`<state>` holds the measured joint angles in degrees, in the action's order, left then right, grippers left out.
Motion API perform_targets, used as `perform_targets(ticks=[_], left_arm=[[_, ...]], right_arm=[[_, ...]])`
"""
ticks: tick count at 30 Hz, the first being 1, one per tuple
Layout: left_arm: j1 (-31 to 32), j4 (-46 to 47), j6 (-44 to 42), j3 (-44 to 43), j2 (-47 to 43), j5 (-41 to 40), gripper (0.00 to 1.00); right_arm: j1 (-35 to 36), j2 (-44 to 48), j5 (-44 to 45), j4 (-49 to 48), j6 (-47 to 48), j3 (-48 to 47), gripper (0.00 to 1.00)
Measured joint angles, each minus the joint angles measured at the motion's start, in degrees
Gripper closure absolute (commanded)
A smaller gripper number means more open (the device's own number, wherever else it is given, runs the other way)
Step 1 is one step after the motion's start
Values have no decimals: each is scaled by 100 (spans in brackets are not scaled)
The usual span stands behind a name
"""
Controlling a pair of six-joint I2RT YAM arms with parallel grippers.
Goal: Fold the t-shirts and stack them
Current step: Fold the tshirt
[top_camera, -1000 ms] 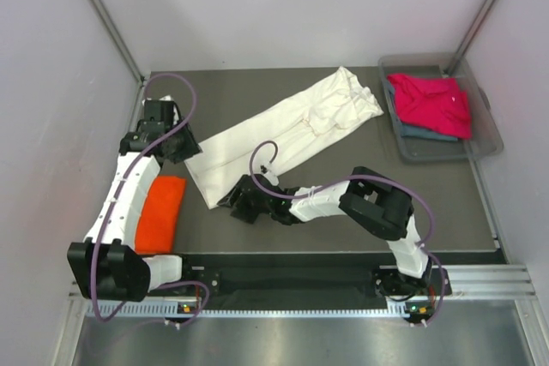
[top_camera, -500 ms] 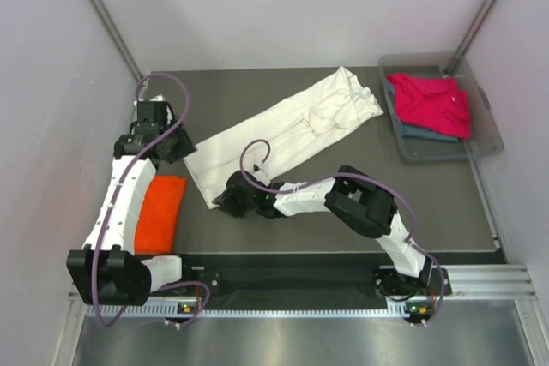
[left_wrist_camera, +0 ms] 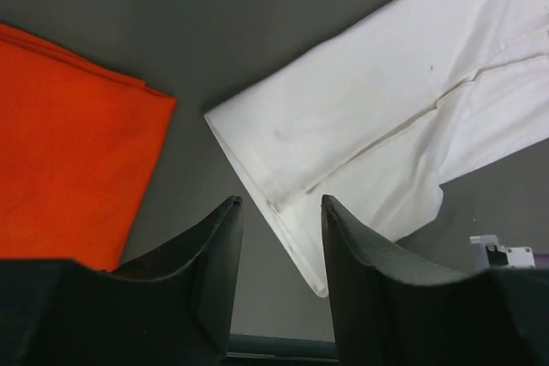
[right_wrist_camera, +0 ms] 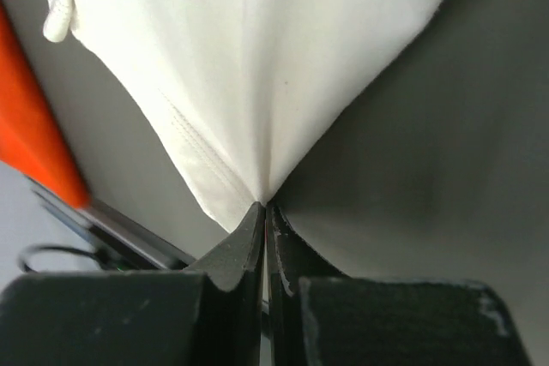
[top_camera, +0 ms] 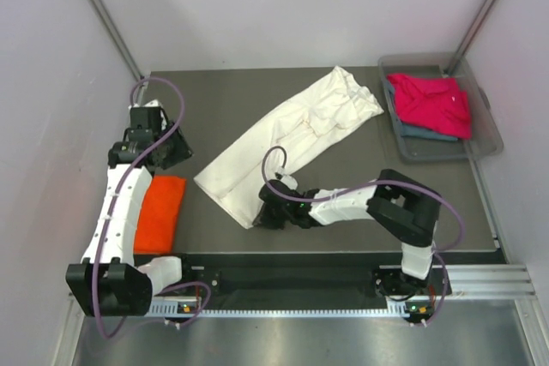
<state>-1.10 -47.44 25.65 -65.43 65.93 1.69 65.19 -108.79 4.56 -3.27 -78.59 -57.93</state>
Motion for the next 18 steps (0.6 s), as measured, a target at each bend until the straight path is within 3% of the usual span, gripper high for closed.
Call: perform_targets(ticks=[7, 13, 16, 17, 18], left_arm=[[0, 101, -199, 444, 9, 675, 45], [153, 339, -243, 955, 402, 1425, 43], [518, 450, -162, 1259, 597, 1685, 43], [680, 476, -101, 1379, 623, 1707, 42], [848, 501, -37, 1493, 623, 1705, 40]], right_arm=[[0, 1650, -170, 741, 1228, 1423, 100], [120, 3281, -142, 1176, 1180, 2745, 98], [245, 3845, -142, 1552, 1086, 3126, 80], [280, 3936, -140, 1740, 1102, 3128, 60], [299, 4002, -133, 1823, 1093, 3126, 52]])
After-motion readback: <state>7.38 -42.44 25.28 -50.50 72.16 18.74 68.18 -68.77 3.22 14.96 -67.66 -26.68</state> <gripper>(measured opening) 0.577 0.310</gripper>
